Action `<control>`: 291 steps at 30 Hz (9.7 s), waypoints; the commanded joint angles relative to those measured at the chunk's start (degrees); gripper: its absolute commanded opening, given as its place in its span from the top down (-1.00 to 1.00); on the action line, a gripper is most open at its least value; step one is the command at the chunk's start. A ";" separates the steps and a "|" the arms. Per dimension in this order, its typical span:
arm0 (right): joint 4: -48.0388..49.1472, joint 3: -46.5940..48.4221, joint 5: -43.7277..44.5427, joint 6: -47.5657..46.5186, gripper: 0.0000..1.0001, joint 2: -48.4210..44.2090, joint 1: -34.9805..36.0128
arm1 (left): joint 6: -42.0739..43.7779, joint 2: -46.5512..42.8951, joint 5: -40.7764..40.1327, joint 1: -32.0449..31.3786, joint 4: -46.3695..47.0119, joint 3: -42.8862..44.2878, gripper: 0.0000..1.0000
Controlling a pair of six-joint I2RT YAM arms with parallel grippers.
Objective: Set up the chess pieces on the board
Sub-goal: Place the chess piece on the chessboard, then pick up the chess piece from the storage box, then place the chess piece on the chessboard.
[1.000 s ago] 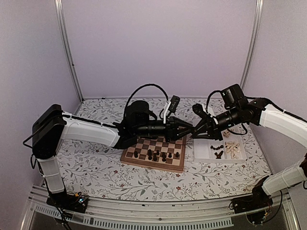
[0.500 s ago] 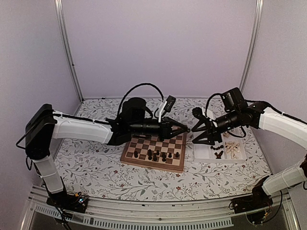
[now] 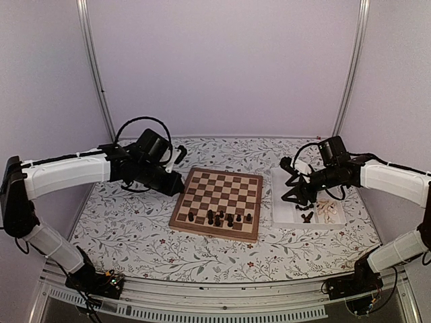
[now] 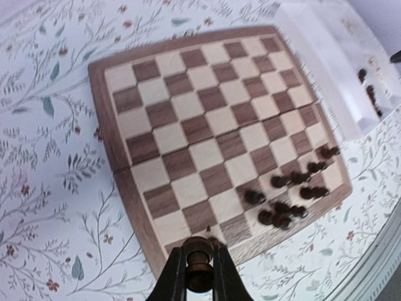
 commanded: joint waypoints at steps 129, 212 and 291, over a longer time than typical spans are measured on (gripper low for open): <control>-26.45 25.85 -5.27 -13.48 0.79 12.06 0.79 | -6.48 18.84 21.59 -10.09 33.74 13.63 0.12; -9.11 13.83 -25.82 -4.37 -0.28 2.21 -10.76 | 5.02 17.30 11.18 -15.42 -1.82 12.48 0.85; -10.60 11.45 -25.38 -7.18 -0.28 7.56 -10.77 | 4.93 15.18 8.95 -4.41 -4.53 5.10 0.28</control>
